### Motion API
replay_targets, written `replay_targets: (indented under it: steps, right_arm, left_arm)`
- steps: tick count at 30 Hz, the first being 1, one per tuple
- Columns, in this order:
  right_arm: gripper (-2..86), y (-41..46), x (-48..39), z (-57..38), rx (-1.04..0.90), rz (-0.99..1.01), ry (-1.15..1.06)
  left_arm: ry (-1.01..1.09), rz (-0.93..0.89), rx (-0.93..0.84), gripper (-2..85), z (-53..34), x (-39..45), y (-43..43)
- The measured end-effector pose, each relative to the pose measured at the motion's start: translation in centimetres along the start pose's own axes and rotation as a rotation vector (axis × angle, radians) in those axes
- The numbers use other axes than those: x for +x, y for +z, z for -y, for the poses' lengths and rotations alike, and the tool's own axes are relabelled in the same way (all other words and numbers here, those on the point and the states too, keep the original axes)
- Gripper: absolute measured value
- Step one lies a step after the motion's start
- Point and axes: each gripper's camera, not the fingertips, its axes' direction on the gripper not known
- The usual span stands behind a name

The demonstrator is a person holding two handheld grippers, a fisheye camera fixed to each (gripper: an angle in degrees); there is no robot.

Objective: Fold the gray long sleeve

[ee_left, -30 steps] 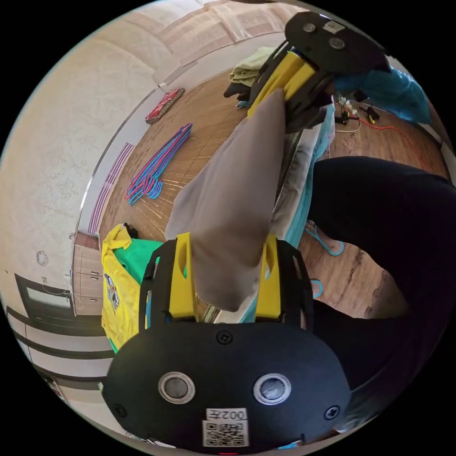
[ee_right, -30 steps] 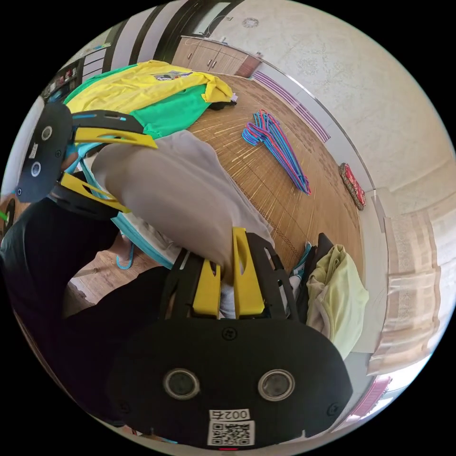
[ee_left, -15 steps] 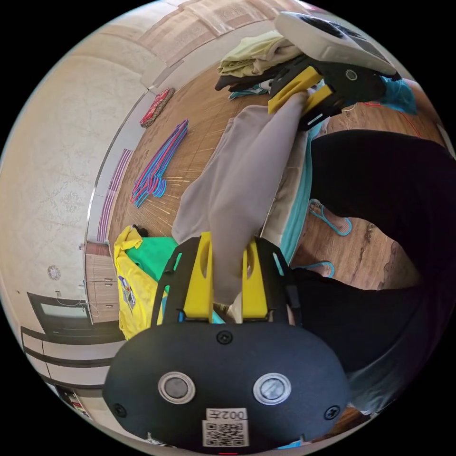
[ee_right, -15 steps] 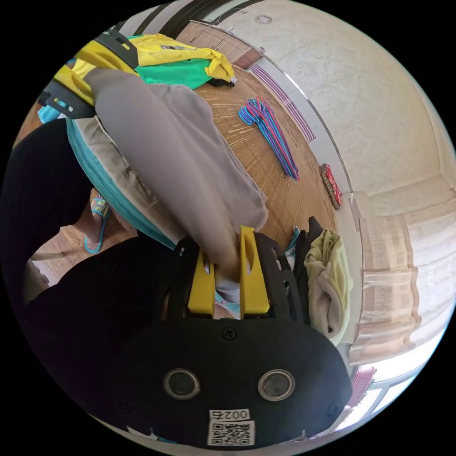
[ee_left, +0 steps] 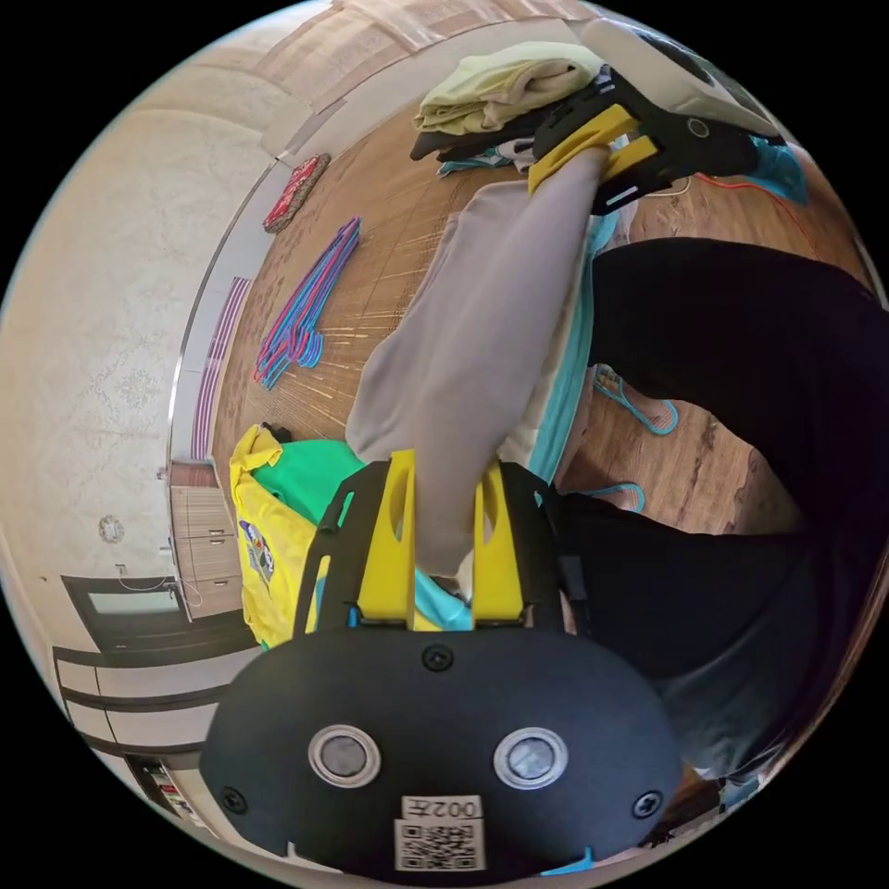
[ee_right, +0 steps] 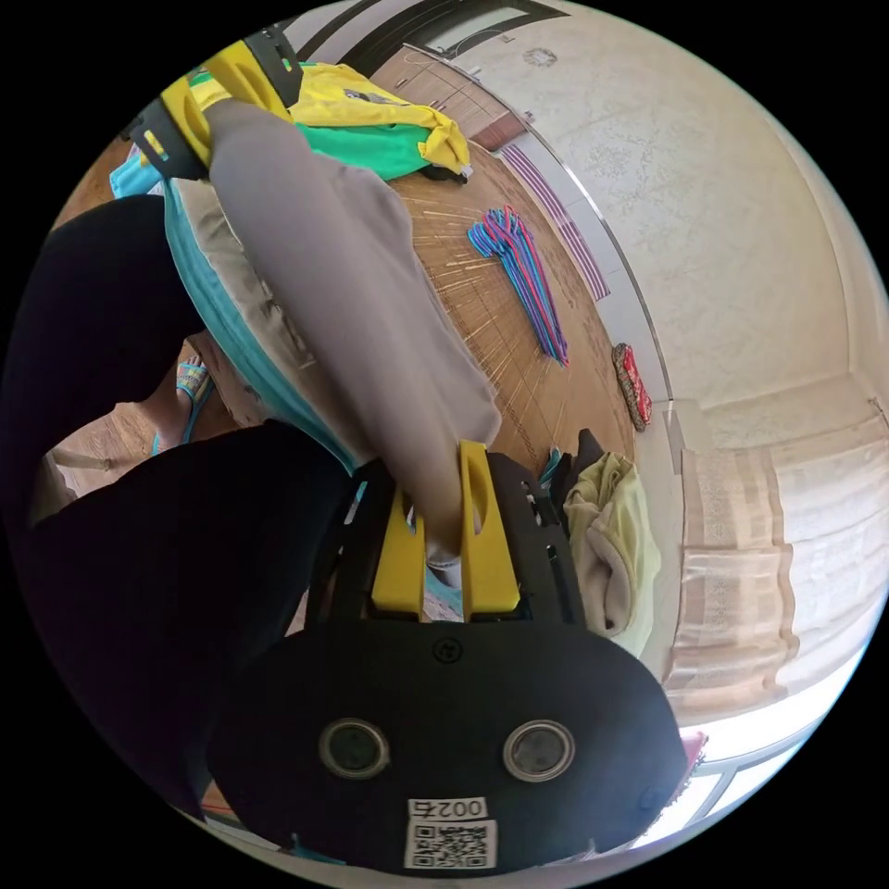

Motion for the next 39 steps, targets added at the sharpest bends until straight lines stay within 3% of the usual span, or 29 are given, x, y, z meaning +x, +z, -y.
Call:
replay_targets:
  steps: [8,13,23,33,39]
  right_arm:
    - [5.6,-2.0,10.0,-1.9,0.081,0.074,-0.087]
    - [5.5,-2.7,17.3,-3.2,0.111,0.138,-0.228]
    - [5.3,-0.4,30.3,-9.1,0.013,-0.148,-0.235]
    - [4.8,7.8,38.9,-20.1,-0.153,-0.385,-0.096]
    - [4.8,12.5,36.8,-29.3,-0.229,-0.28,-0.147]
  left_arm:
    - [0.08,-0.206,0.005,8.1,4.5,-7.5,-7.5]
    - [0.101,-0.237,-0.003,8.1,8.3,-11.9,-11.9]
    - [0.073,-0.046,0.084,7.8,19.6,-15.9,-20.0]
    - [0.049,0.114,0.199,8.1,33.0,-14.9,-21.1]
    - [0.127,0.003,0.223,8.5,35.8,-9.6,-18.7]
